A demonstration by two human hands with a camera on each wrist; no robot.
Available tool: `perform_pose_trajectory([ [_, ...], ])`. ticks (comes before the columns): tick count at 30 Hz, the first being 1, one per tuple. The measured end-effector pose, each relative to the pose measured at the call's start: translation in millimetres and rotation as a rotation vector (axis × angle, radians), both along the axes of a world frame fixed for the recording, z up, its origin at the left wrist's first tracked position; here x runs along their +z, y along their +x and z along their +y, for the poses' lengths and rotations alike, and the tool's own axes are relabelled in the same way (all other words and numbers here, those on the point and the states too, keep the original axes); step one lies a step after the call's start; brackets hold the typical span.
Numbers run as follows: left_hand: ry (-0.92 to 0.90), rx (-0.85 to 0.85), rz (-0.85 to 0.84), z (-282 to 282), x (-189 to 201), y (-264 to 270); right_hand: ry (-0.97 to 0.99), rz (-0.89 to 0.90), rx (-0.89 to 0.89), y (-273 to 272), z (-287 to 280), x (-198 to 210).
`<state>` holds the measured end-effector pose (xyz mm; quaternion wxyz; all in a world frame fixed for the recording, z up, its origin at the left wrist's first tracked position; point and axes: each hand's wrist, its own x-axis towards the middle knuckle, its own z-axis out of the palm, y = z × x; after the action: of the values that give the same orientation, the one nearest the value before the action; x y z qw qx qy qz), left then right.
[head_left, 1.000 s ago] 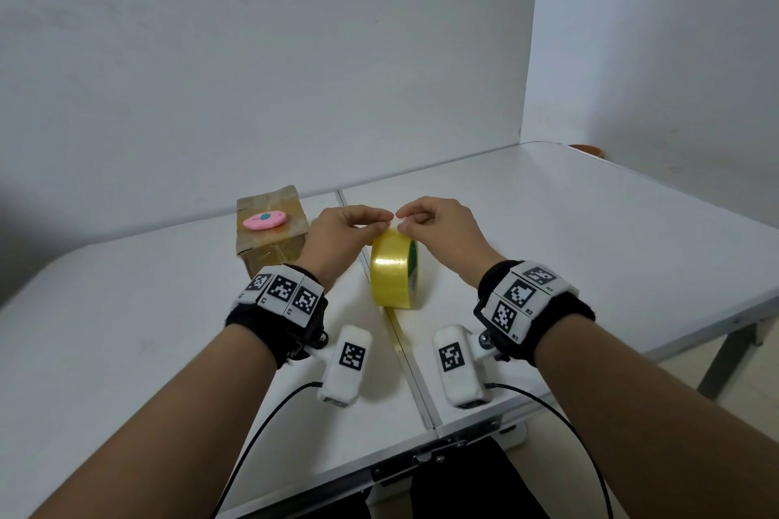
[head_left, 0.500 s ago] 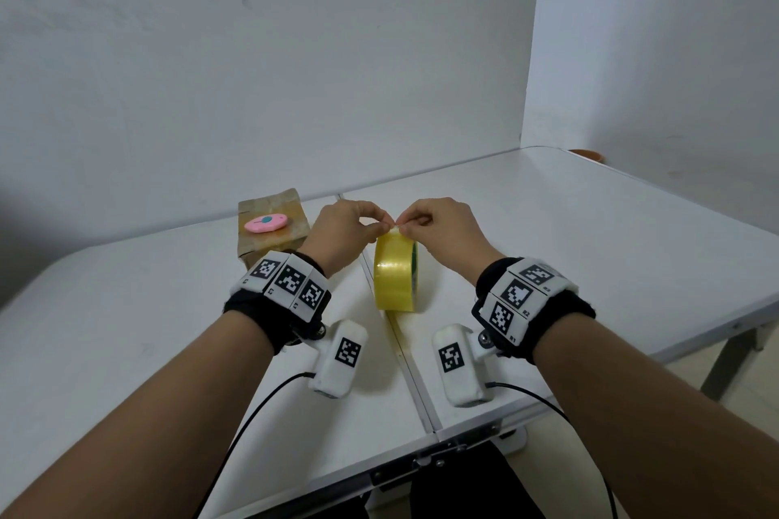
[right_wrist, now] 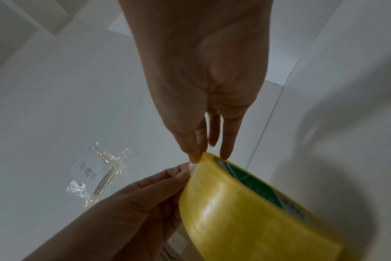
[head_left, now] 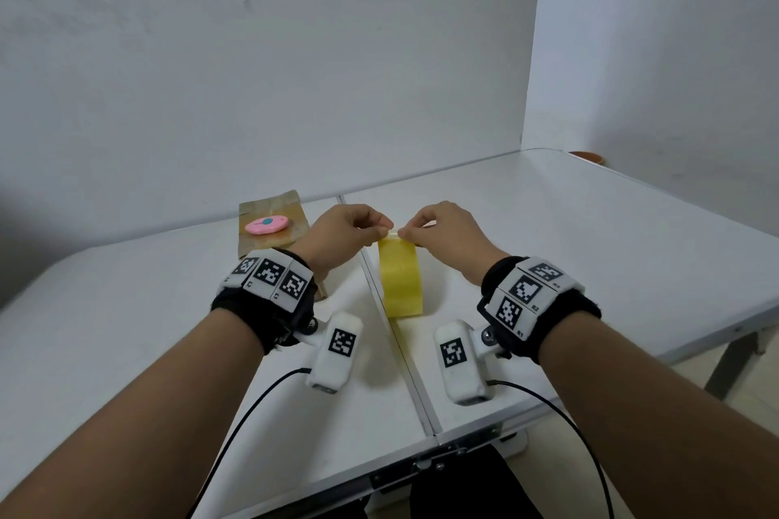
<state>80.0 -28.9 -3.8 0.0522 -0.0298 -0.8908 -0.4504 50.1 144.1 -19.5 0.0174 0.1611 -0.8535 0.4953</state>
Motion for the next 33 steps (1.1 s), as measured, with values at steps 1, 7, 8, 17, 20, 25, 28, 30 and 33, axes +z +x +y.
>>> perform_pose_trajectory([
  [1, 0.008, 0.001, -0.014, -1, 0, 0, -0.017, -0.023, 0.007, 1, 0, 1],
  [7, -0.095, 0.054, 0.036, 1, 0, 3, -0.125, -0.388, 0.108, 11, 2, -2],
  [8, -0.135, 0.075, 0.067, 3, 0, 3, -0.130, -0.434, 0.155, 13, 2, -3],
  [17, -0.352, 0.051, 0.207, 8, 3, 11, -0.141, -0.390, 0.229, 13, -1, 2],
  [20, -0.246, 0.069, 0.118, 6, 4, 12, -0.115, -0.362, 0.227, 13, -3, 1],
  [25, -0.180, 0.054, 0.017, 11, 13, 7, -0.066, -0.305, 0.216, 12, -4, 1],
  [28, -0.006, 0.092, -0.059, 5, 9, 3, -0.063, -0.300, 0.209, 13, -6, -2],
  [30, 0.144, 0.113, -0.103, 5, 6, 4, -0.070, -0.310, 0.199, 13, -7, -4],
  [33, 0.250, 0.152, -0.111, 9, 2, 4, -0.082, -0.370, 0.198, 12, -4, -4],
])
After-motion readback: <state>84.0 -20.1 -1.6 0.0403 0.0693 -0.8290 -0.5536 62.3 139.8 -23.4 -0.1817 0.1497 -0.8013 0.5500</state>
